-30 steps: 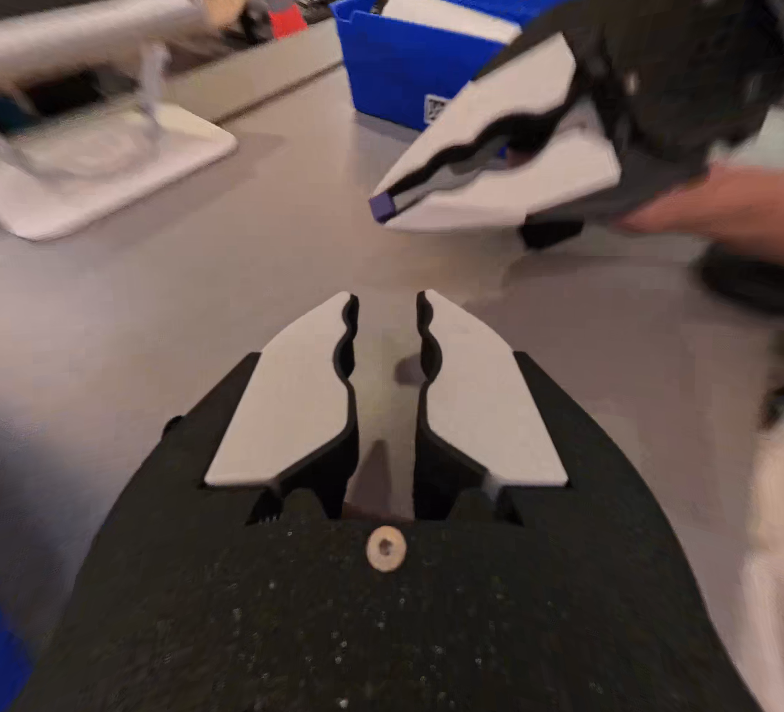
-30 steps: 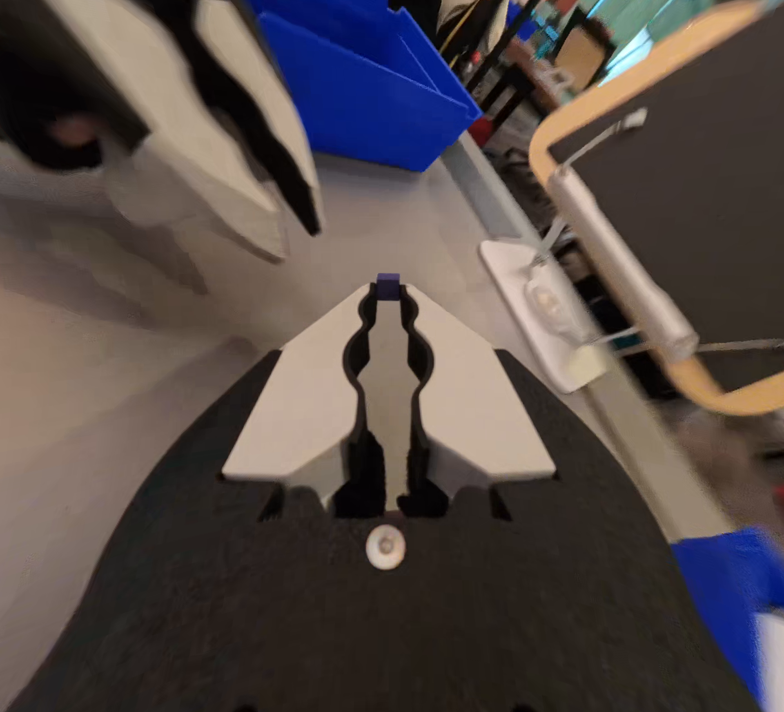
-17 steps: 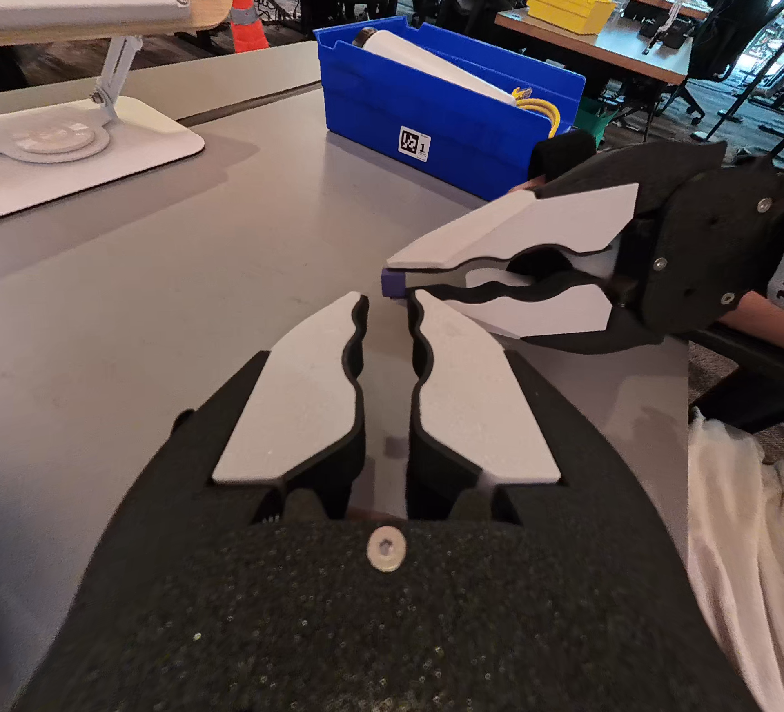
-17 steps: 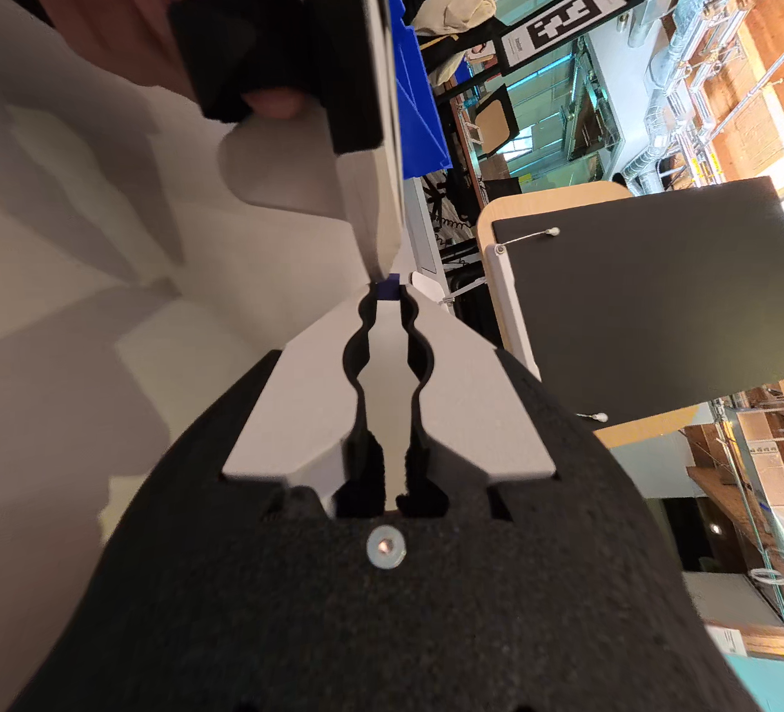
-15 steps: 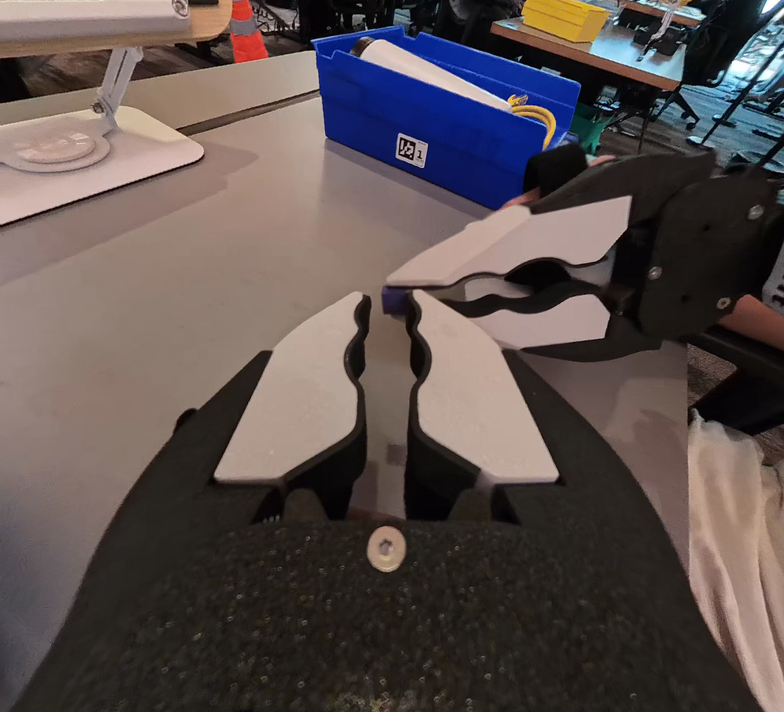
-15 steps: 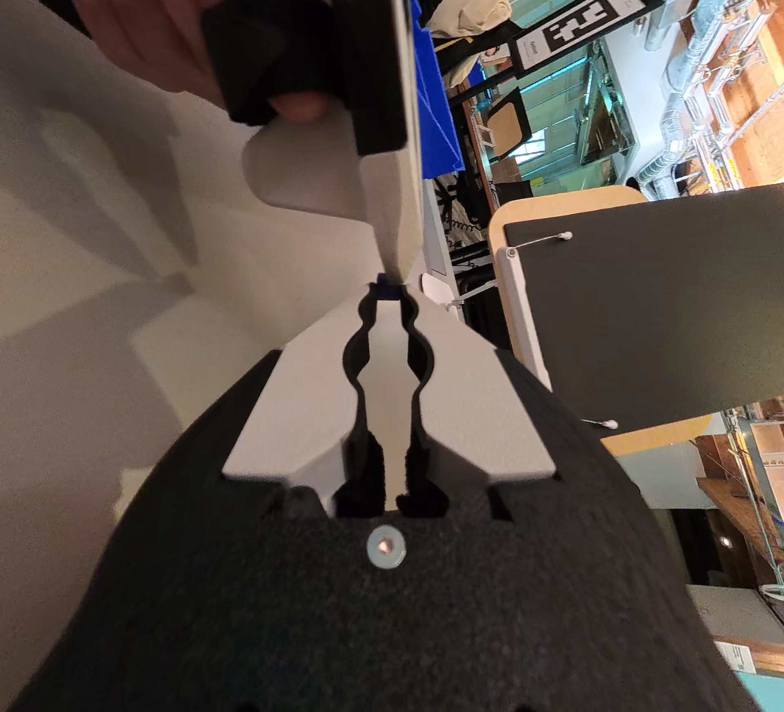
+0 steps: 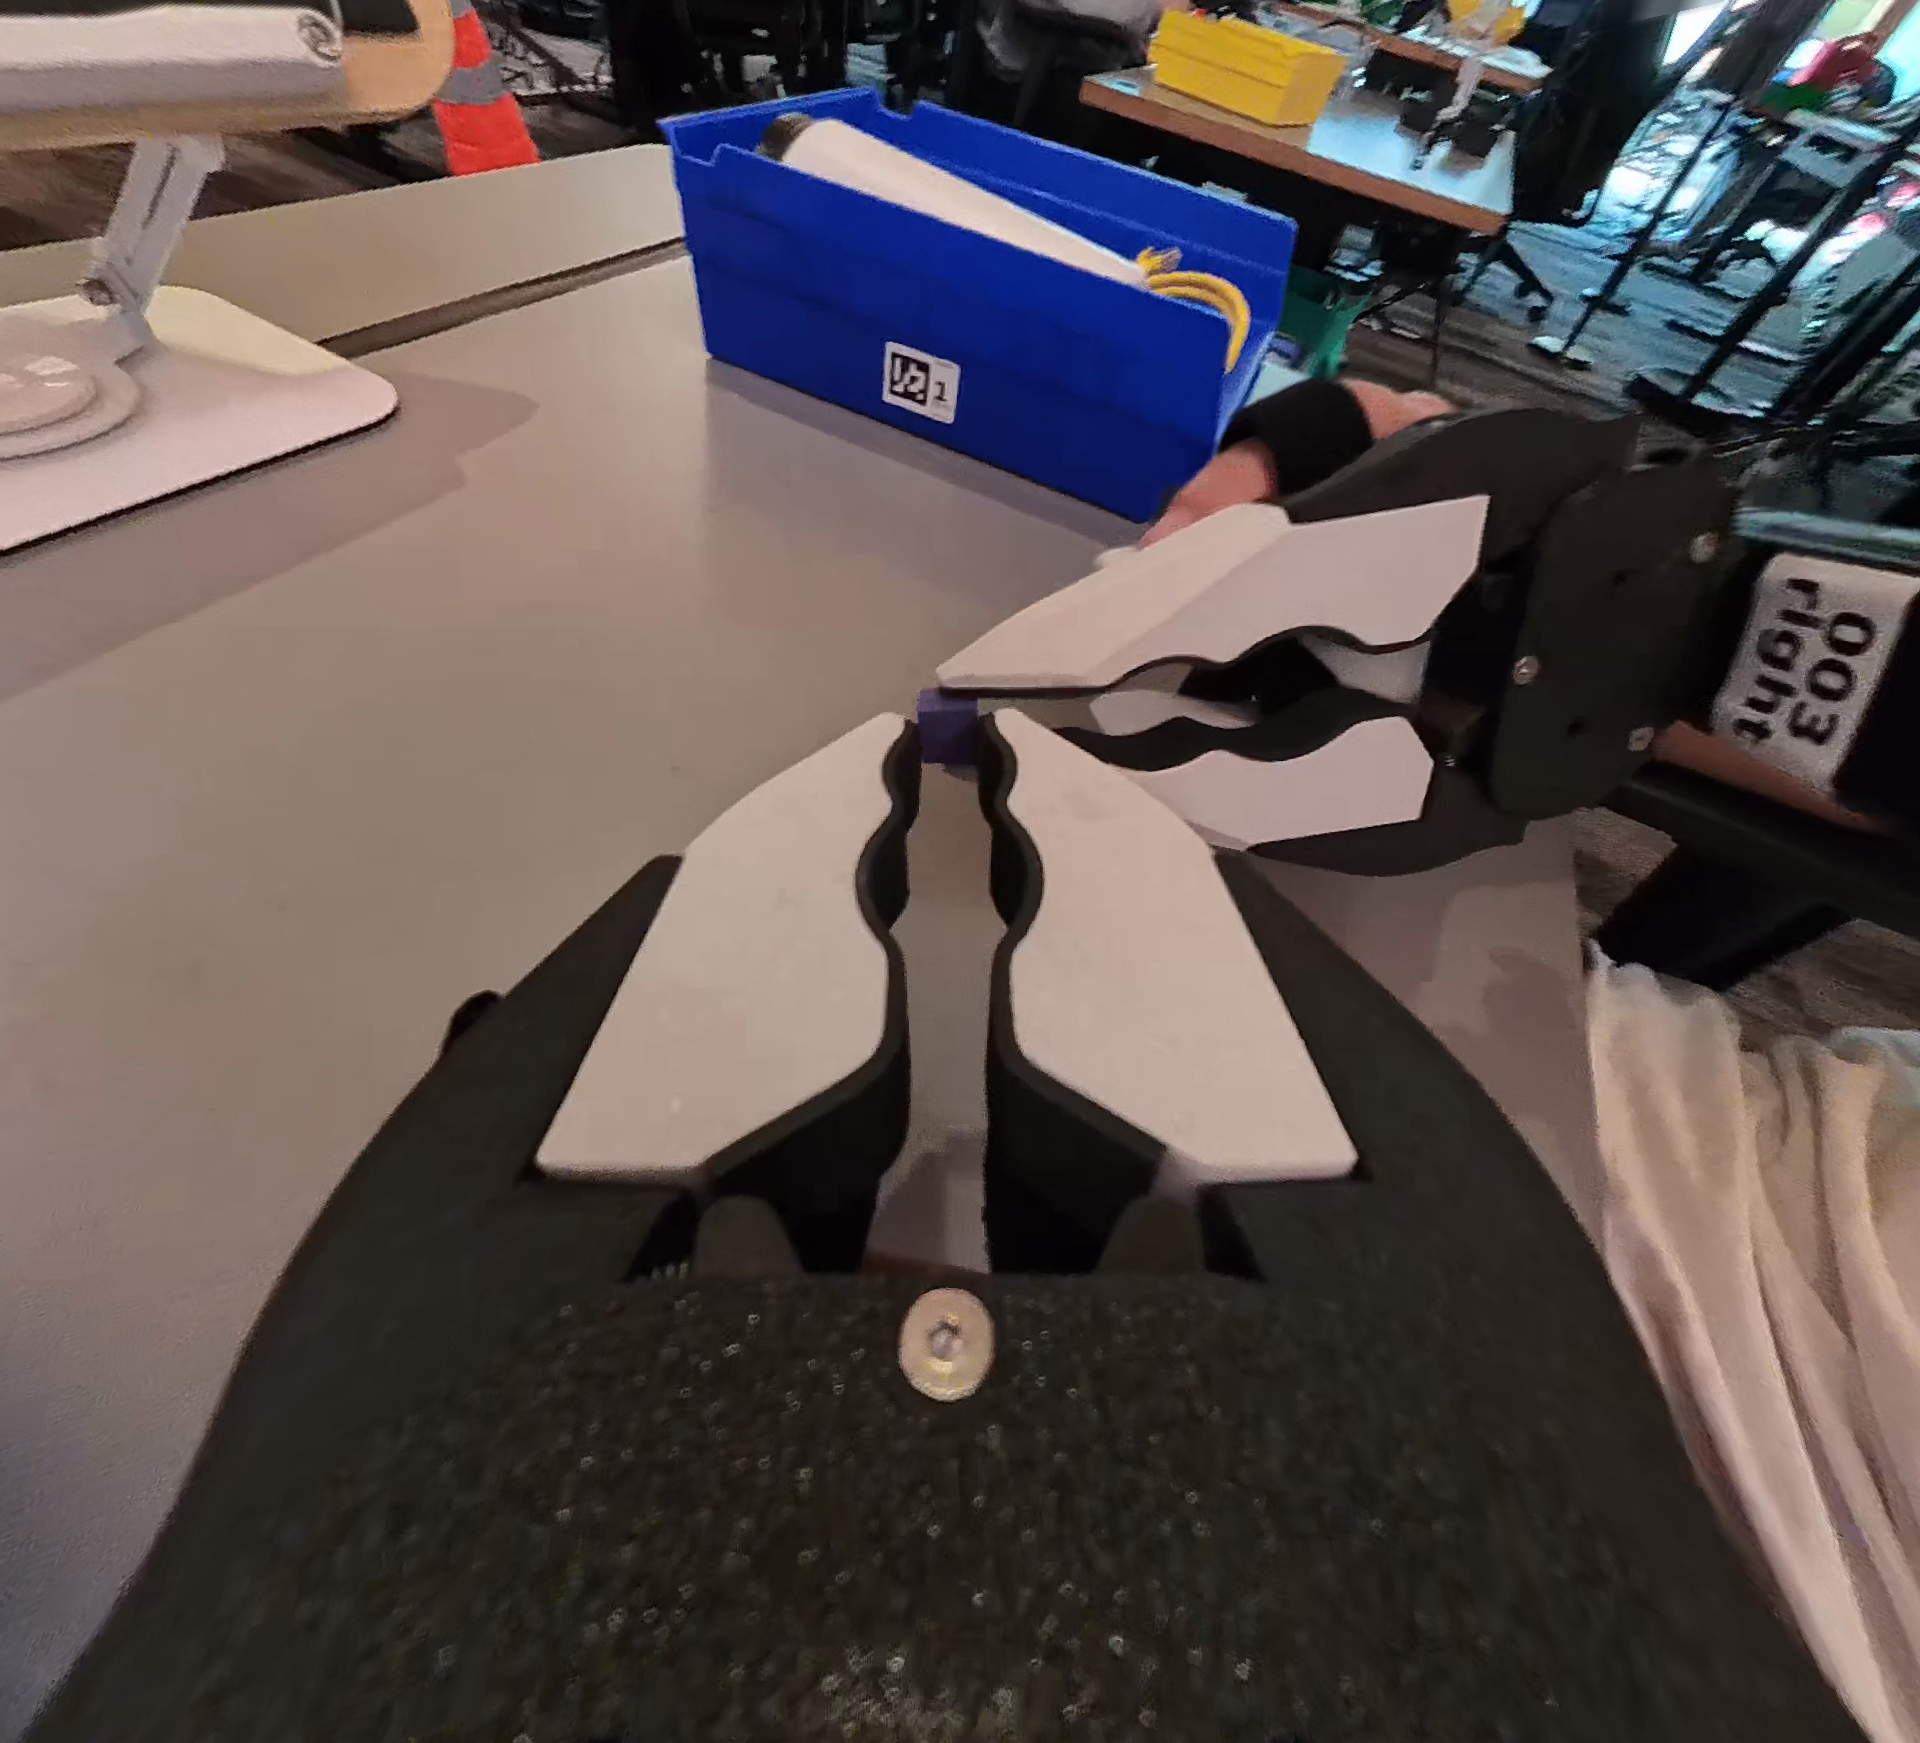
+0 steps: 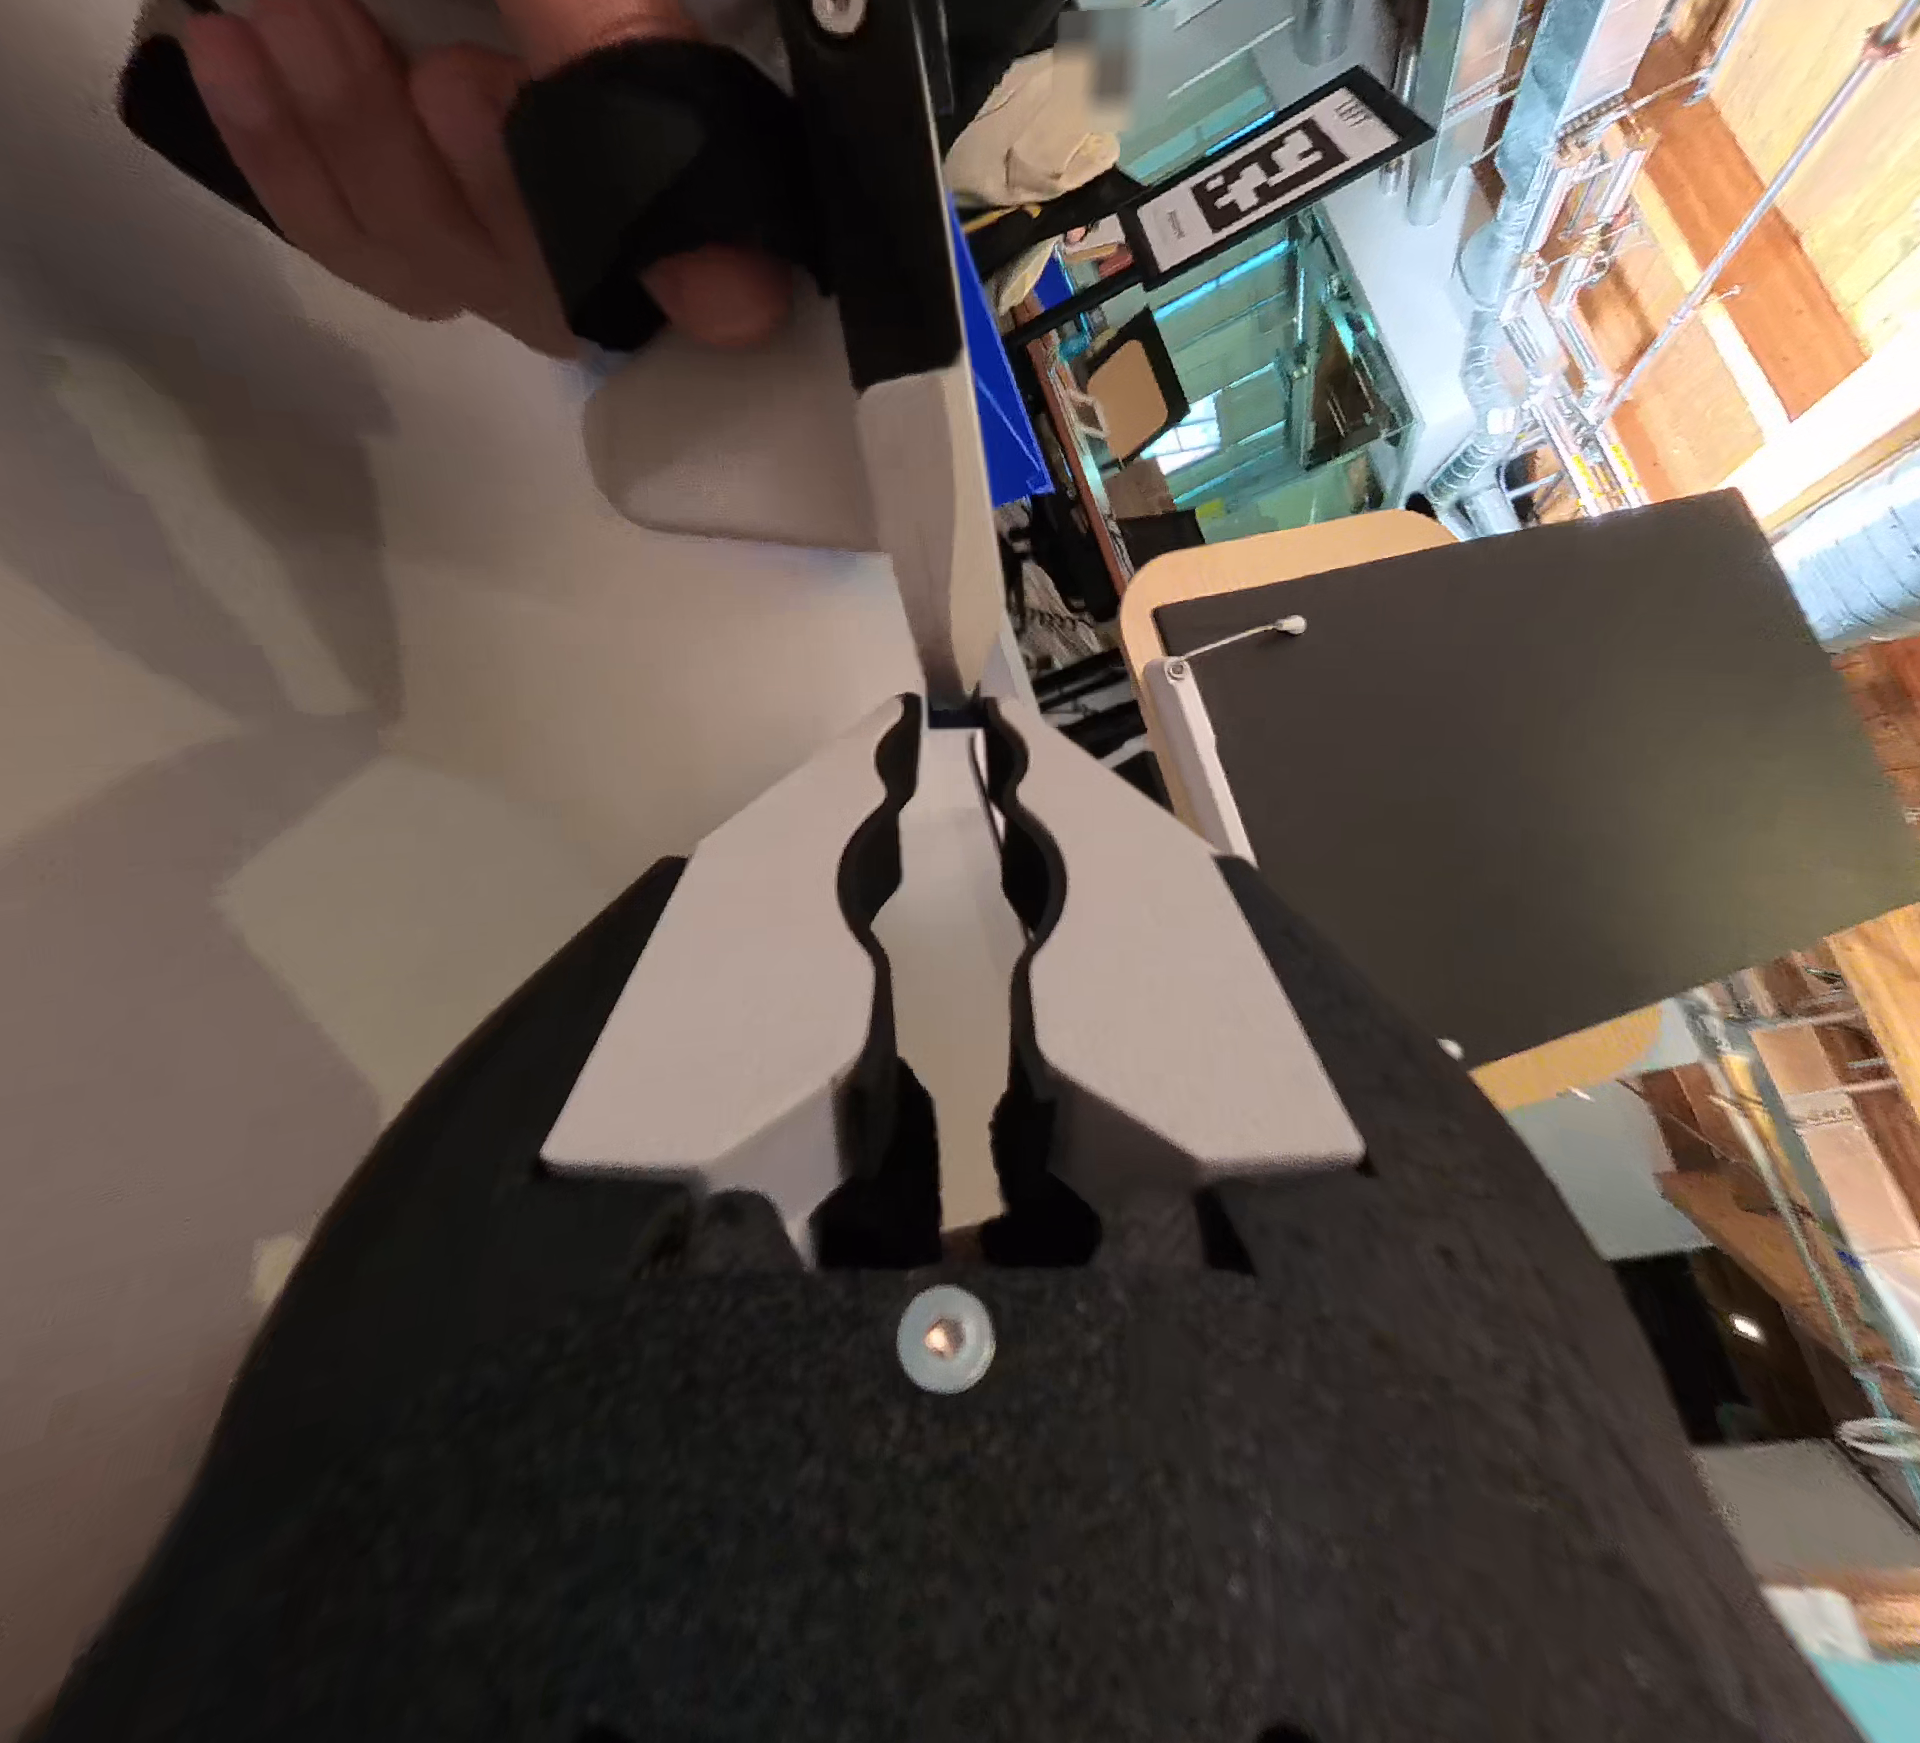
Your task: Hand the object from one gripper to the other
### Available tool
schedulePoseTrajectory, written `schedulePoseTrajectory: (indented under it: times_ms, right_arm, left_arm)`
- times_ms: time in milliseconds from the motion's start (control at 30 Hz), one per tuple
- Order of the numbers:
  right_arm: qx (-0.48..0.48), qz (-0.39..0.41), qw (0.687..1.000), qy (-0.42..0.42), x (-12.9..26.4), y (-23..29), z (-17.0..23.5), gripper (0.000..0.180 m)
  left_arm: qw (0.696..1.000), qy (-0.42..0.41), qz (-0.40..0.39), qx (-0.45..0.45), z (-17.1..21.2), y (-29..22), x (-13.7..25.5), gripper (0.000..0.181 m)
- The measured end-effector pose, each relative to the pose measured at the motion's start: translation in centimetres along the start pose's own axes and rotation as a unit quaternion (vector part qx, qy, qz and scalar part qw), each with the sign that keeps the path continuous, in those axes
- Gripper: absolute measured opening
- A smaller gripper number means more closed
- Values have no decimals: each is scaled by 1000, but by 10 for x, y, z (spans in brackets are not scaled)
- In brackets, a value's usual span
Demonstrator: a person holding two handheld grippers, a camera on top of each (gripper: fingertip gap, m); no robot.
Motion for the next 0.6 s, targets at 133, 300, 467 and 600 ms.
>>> schedulePoseTrajectory:
  times_ms: [133,300,467,600]
  right_arm:
    - [-144,-79,986,-28,5,-1,6,30]
    - [-459,-221,854,-111,7,-17,16,30]
    - [-673,-336,623,-214,5,-30,19,29]
    - [-676,-347,612,-219,4,-28,17,24]
  left_arm:
    - [996,-36,66,54,-7,6,13,10]
    - [973,-88,154,150,-18,13,29,10]
    - [960,-83,206,169,-17,2,26,10]
    - [961,-73,215,160,-16,-10,18,10]
Point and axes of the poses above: each gripper's, where its closed fingertips meet, x back along the fingers, z out of its underside, y = z × x across the jaws, the point moved 5 cm from there along x, back along the fingers, and after that the axes turned 7 degrees about x, right-handed, at the moved point
